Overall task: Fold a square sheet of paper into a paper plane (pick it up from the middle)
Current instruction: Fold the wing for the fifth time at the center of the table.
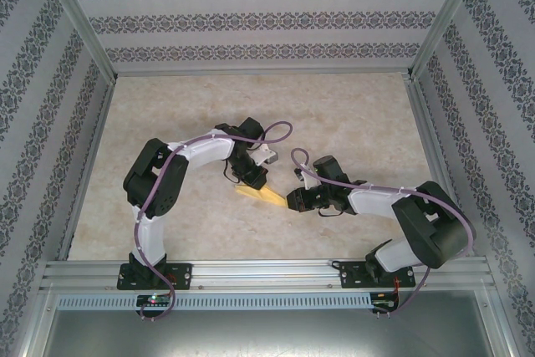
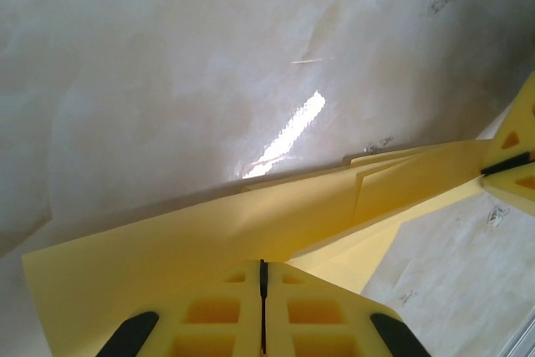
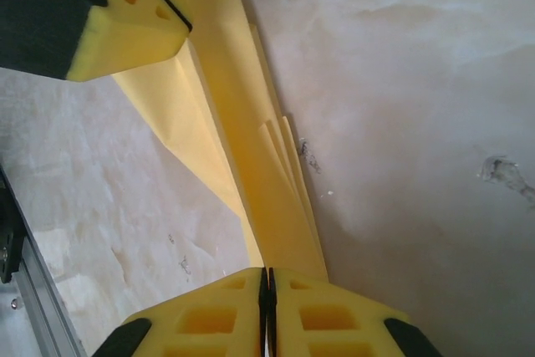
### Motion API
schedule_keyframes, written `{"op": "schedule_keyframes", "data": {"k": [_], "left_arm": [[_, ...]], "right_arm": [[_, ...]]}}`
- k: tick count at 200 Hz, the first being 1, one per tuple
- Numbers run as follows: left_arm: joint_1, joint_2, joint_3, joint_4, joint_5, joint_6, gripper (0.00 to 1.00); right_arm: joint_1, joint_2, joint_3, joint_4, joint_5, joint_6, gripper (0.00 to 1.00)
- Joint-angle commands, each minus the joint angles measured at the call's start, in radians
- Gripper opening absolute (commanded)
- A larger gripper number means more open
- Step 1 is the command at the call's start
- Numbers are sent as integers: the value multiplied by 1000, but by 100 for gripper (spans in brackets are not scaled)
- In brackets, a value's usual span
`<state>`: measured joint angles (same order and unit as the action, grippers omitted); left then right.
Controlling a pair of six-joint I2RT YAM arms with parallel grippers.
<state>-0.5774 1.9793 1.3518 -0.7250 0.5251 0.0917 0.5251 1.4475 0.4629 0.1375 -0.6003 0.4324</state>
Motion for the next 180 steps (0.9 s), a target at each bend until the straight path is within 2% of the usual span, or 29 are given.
{"op": "schedule_keyframes", "data": {"k": [1,21,37,83,180], "left_arm": [[20,22,-5,6,-2,-7,9],[21,30,-4,6,1,-8,9],[21,35,-1,5,2,-8,9],[20,45,7,-3,-2,-5,9],[22,63,24,-14,11,-1,9]], "right_arm": [[-16,-17,17,-42,-9,-26,9],[-17,-12,20,-40,-19,-23,8],[-17,-30,22,-52,-13,-24,12],[-28,-62,31,-131,15,-52,15],[-27,-77,22,-187,81,-18,12]]}}
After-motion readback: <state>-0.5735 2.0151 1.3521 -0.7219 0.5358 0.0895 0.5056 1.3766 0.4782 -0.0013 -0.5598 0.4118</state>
